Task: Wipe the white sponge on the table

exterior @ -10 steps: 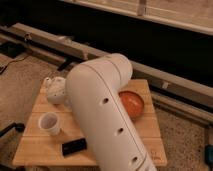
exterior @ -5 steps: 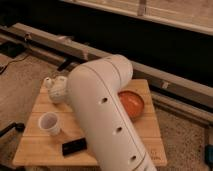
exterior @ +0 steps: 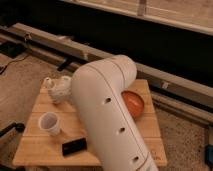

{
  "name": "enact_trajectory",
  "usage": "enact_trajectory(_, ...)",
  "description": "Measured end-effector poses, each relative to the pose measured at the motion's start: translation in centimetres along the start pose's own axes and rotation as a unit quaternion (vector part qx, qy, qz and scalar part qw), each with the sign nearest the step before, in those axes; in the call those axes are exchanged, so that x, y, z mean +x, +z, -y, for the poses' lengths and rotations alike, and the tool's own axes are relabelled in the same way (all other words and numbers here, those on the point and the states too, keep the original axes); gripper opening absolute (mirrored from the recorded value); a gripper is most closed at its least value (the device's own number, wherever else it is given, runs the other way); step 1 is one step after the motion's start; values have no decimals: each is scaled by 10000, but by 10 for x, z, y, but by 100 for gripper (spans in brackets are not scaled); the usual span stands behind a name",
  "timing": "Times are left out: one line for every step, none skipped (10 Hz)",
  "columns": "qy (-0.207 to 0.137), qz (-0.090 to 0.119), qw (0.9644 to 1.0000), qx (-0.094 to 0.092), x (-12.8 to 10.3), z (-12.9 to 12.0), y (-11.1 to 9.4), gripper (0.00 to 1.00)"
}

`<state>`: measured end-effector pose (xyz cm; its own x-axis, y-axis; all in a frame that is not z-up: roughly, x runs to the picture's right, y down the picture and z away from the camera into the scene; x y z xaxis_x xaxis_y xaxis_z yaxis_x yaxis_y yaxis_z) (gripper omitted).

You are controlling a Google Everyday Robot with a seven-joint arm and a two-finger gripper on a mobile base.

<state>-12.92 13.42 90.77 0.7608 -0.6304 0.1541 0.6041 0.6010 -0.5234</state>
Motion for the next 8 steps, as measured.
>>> enact_trajectory(39,6,10000,-15,3,-3,1,0)
enact_trajectory(73,12,10000,-28,5,-5,3,0)
enact_trajectory(111,21,9999,-41,7,-7,4,0)
enact_trajectory(167,32,9998,-59,11,-10,6,0)
enact_trajectory(216,38,9997,-73,14,-13,7,0)
enact_trajectory(263,48,9996,-86,17,-16,9,0)
enact_trajectory(340,64,9993,-106,22,-20,11,0)
enact_trajectory(398,79,9991,-120,25,-23,12,0)
